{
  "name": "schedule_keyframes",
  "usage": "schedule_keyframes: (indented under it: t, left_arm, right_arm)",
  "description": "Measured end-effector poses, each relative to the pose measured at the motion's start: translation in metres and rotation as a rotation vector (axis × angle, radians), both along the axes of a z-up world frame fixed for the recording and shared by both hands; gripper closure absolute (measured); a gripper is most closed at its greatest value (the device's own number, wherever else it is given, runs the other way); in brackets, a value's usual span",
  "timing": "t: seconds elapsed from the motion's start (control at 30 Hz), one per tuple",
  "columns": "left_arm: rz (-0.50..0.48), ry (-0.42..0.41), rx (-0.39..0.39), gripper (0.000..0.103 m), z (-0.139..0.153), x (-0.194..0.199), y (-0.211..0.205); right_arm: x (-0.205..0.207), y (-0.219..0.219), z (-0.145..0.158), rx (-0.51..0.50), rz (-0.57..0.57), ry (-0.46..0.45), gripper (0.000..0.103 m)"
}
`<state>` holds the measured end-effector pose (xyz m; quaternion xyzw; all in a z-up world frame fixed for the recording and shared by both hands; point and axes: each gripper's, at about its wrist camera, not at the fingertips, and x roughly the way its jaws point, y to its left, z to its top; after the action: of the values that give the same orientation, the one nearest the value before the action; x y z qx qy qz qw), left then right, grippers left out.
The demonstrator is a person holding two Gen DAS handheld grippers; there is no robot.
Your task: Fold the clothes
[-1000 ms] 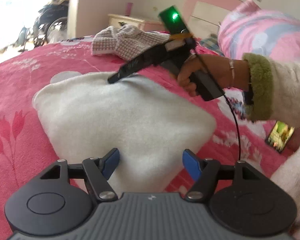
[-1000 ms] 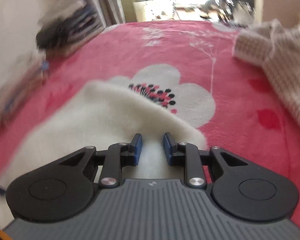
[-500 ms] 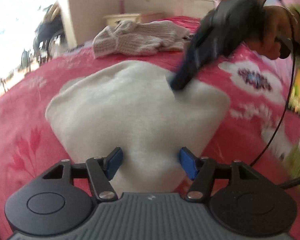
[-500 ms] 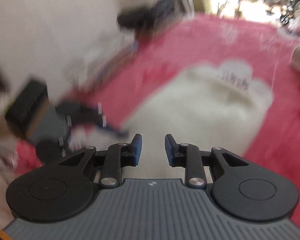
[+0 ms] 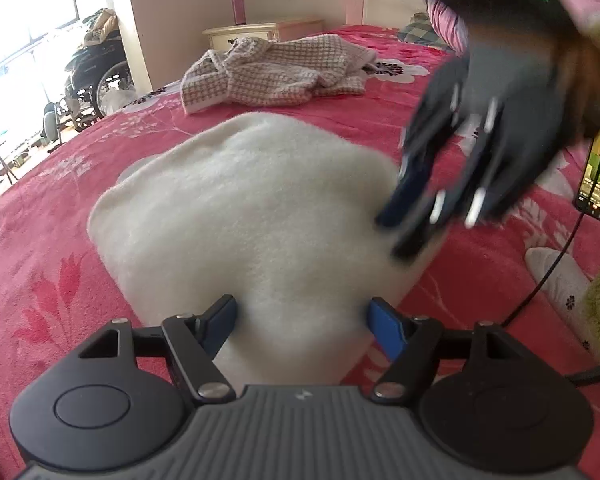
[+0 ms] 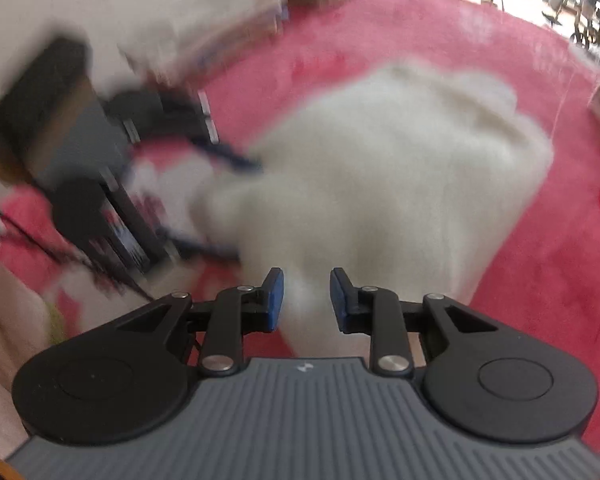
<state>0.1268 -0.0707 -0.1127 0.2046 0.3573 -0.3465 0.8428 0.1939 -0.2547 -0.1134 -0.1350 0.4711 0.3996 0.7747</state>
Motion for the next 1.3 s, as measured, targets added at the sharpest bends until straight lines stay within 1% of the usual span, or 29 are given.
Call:
schedule_keyframes:
  t: [0.03,0.07,0.1,0.13,0.17,0.2,0.27,0.3,0.4,0.43,0.47,0.5,0.6,0.67,0.7,0.73,0.8,0.87,0.97,1.0,1.03,1.07,1.13,1.17,1.2,1.27,1.3]
  left_arm:
    - [-0.001,-0.004,0.012,0.031,0.001,-0.001,-0.001]
    - [-0.005,-0.007,0.023,0.031,0.003,-0.001,-0.001]
    - [-0.008,-0.003,0.021,0.034,0.008,-0.001,0.001]
    - [-0.004,0.017,-0.001,0.042,0.015,0.001,0.004]
    - [0.006,0.046,-0.042,0.044,0.023,0.004,0.010]
    - [0.026,0.065,-0.085,0.044,0.033,0.008,0.015]
    - [0.079,0.051,-0.129,0.044,0.048,0.017,0.022]
    - [0.105,0.043,-0.138,0.044,0.053,0.022,0.023]
    - [0.174,0.014,-0.063,0.046,0.049,0.042,0.011]
    - [0.201,0.030,-0.033,0.047,0.042,0.050,0.006]
    - [0.233,0.073,-0.004,0.049,0.033,0.058,0.001]
    - [0.261,0.107,0.017,0.049,0.026,0.064,-0.003]
    - [0.309,0.134,0.016,0.046,0.025,0.069,-0.009]
    - [0.338,0.150,0.019,0.046,0.024,0.072,-0.013]
    - [0.346,0.149,0.031,0.045,0.024,0.073,-0.016]
    - [0.356,0.147,0.039,0.045,0.025,0.073,-0.017]
    - [0.379,0.160,0.041,0.045,0.026,0.073,-0.017]
    - [0.400,0.173,0.040,0.044,0.027,0.074,-0.016]
    - [0.412,0.172,0.050,0.044,0.026,0.073,-0.018]
    - [0.416,0.171,0.053,0.044,0.026,0.073,-0.019]
    - [0.423,0.169,0.058,0.044,0.026,0.073,-0.020]
    - [0.428,0.169,0.063,0.044,0.026,0.073,-0.021]
    - [0.435,0.172,0.069,0.044,0.027,0.074,-0.022]
    - [0.437,0.172,0.072,0.044,0.027,0.074,-0.023]
    - [0.438,0.171,0.075,0.044,0.027,0.074,-0.023]
    - [0.445,0.171,0.072,0.044,0.027,0.074,-0.024]
    - [0.447,0.170,0.073,0.044,0.027,0.074,-0.024]
  right_arm:
    - [-0.004,0.003,-0.013,-0.023,0.003,-0.010,0.079]
    - [-0.007,0.004,-0.019,-0.014,0.002,-0.027,0.079]
    - [-0.005,0.003,-0.017,-0.003,-0.007,-0.018,0.079]
    - [-0.003,0.002,-0.015,0.008,-0.017,-0.010,0.079]
    - [-0.001,0.000,-0.014,0.019,-0.026,-0.002,0.079]
    - [0.000,-0.001,-0.012,0.030,-0.036,0.007,0.079]
    - [0.004,-0.004,-0.009,0.052,-0.055,0.023,0.079]
    - [0.006,-0.005,-0.007,0.063,-0.064,0.032,0.079]
    - [0.011,-0.009,-0.002,0.096,-0.093,0.057,0.078]
    - [0.014,-0.010,0.001,0.106,-0.107,0.055,0.079]
    - [0.018,-0.013,0.008,0.115,-0.133,0.029,0.079]
    - [0.023,-0.015,0.014,0.124,-0.158,0.003,0.079]
    - [0.036,-0.021,0.029,0.137,-0.225,-0.069,0.078]
    - [0.037,-0.012,0.008,0.055,-0.204,-0.084,0.079]
    - [0.034,-0.007,-0.004,0.019,-0.174,-0.106,0.079]
    - [0.034,-0.005,-0.006,0.008,-0.160,-0.120,0.079]
    - [0.043,-0.004,0.009,0.025,-0.171,-0.105,0.079]
    - [0.051,-0.003,0.024,0.065,-0.188,-0.128,0.079]
    - [0.065,0.007,0.019,0.040,-0.199,-0.176,0.079]
    - [0.069,0.012,0.005,-0.002,-0.177,-0.167,0.079]
    - [0.073,0.015,-0.006,-0.023,-0.167,-0.157,0.079]
    - [0.078,0.016,-0.009,-0.020,-0.167,-0.141,0.080]
    - [0.090,0.015,0.008,0.015,-0.173,-0.119,0.080]
    - [0.096,0.014,0.017,0.043,-0.188,-0.125,0.080]
    - [0.103,0.015,0.021,0.051,-0.200,-0.136,0.080]
    - [0.116,0.021,0.020,0.041,-0.214,-0.155,0.080]
    - [0.122,0.024,0.010,0.015,-0.209,-0.149,0.081]
